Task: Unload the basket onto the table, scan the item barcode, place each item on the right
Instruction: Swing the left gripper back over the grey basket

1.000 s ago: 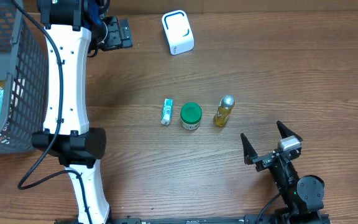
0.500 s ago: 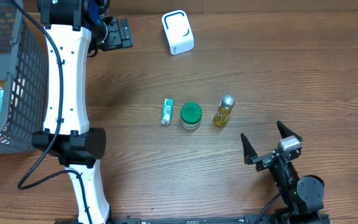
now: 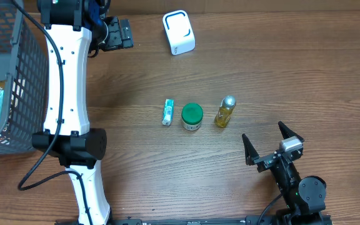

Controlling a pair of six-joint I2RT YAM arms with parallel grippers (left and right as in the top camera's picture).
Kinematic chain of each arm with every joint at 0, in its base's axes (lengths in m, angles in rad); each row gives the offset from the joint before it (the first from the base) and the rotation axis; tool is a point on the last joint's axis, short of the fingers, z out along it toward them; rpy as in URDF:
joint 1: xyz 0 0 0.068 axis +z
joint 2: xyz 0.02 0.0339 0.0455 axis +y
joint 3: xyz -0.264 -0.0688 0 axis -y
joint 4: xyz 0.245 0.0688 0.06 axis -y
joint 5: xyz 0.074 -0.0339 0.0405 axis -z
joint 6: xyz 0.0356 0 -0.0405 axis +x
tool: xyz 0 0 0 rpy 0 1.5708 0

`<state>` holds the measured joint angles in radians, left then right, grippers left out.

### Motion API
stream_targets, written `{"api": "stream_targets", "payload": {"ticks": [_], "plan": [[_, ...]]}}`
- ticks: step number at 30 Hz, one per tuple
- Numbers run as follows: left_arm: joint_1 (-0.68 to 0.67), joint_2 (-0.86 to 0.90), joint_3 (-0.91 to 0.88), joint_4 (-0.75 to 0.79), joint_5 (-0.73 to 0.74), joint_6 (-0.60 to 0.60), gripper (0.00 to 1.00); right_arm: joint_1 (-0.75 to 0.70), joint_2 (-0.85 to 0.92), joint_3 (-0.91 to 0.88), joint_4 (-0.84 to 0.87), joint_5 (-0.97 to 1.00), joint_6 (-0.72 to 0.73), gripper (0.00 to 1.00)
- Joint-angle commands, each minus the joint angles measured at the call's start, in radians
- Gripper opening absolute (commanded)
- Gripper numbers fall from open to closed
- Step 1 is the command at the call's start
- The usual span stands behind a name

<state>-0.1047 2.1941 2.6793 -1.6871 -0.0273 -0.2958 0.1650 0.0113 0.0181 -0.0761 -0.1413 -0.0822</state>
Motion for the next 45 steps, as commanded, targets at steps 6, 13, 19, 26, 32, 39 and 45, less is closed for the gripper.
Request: {"api": "stream_targets", "payload": {"ticks": [6,13,19,26,32,39,45], "plan": [[0.0,0.003,0.013,0.035,-0.005,0.004,1.0,-0.003,-0.007,-0.01,0.003,0.01,-0.003,1.0],[0.0,0.003,0.013,0.068,-0.003,0.015,1.0,-0.003,-0.007,-0.01,0.003,0.01,-0.003,1.0],[0.002,-0.019,0.016,0.068,0.001,0.011,1.0,-0.003,-0.007,-0.01,0.003,0.01,-0.003,1.0],[0.011,-0.157,0.016,0.087,-0.071,0.011,1.0,-0.003,-0.007,-0.01,0.003,0.01,-0.003,1.0],[0.015,-0.279,0.016,0.108,-0.245,0.011,1.0,-0.003,-0.007,-0.01,0.003,0.01,-0.003,1.0],[0.023,-0.336,0.016,0.118,-0.461,-0.023,1.0,-0.003,-0.007,-0.01,0.003,0.01,-0.003,1.0],[0.04,-0.333,0.015,0.177,-0.571,-0.026,0.99,-0.003,-0.007,-0.01,0.003,0.01,-0.003,1.0]]}}
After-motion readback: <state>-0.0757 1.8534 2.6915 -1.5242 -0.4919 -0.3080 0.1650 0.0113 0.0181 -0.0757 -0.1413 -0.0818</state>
